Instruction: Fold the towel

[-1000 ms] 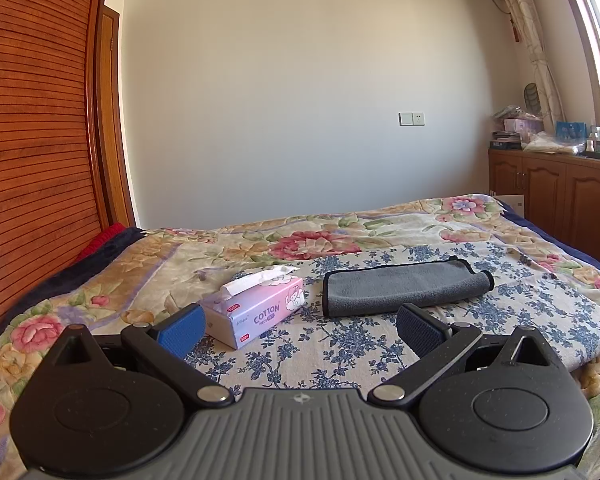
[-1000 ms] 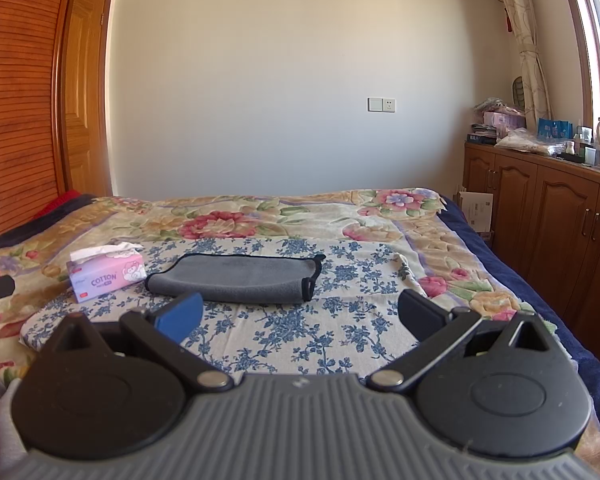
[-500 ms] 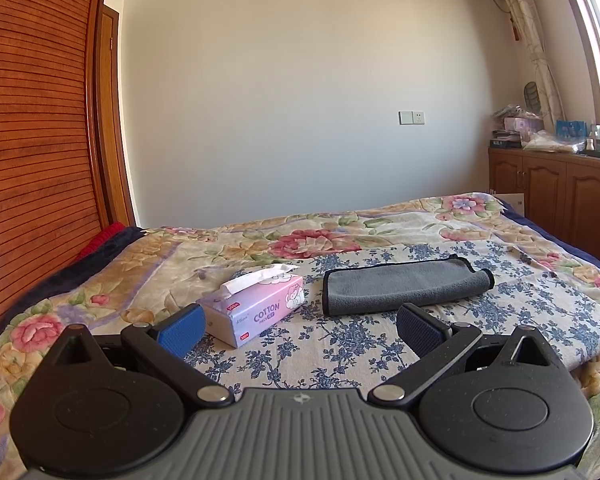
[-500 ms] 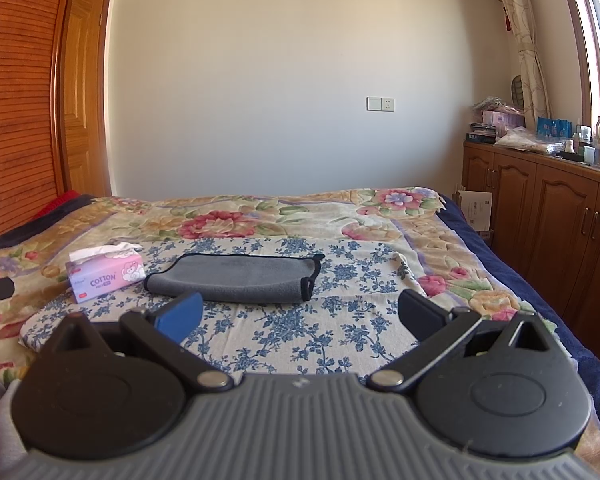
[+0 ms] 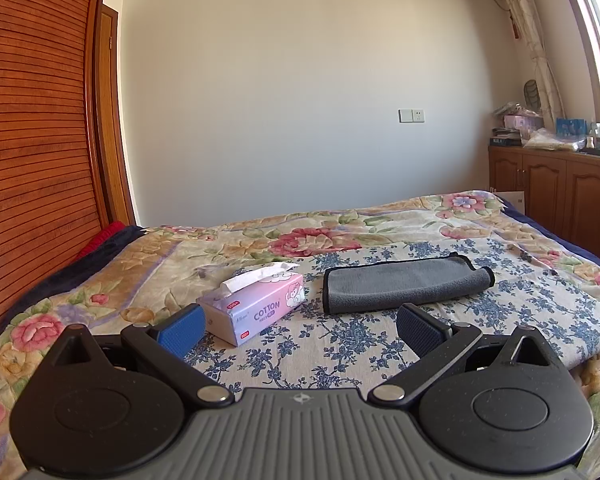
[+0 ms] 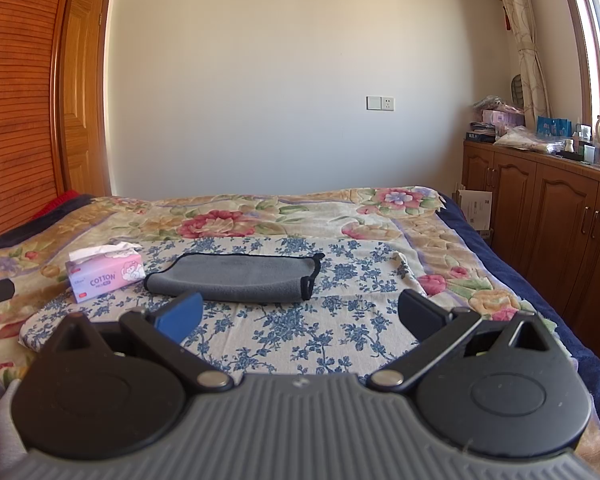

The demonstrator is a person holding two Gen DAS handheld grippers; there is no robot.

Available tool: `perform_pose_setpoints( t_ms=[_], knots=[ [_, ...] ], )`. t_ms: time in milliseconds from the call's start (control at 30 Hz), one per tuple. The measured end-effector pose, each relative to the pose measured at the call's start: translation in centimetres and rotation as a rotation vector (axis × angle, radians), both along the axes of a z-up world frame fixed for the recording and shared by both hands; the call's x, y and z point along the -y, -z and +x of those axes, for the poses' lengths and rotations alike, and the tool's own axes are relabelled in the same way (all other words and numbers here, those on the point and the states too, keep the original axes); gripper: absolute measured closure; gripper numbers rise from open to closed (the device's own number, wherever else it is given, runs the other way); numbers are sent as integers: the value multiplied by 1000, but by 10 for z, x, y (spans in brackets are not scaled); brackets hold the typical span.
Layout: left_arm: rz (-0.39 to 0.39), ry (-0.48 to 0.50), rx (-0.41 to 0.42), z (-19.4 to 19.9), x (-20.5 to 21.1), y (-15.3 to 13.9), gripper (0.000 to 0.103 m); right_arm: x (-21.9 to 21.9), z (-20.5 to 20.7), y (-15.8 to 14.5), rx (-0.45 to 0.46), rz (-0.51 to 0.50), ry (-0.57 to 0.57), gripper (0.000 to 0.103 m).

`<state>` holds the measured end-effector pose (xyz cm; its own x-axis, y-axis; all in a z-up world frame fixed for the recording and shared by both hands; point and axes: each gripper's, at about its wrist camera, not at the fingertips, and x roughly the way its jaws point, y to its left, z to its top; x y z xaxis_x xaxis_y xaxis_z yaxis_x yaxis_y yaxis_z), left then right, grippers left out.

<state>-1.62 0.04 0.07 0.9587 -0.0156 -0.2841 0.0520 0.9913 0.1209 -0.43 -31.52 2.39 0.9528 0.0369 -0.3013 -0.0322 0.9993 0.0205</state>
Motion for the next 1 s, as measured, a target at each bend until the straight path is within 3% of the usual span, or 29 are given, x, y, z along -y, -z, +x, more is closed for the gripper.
perform_pose_setpoints(
  t_ms=[1000],
  knots=[
    [0,1,-2,1,0,5,0,0,0,0,0,0,1,0]
  ],
)
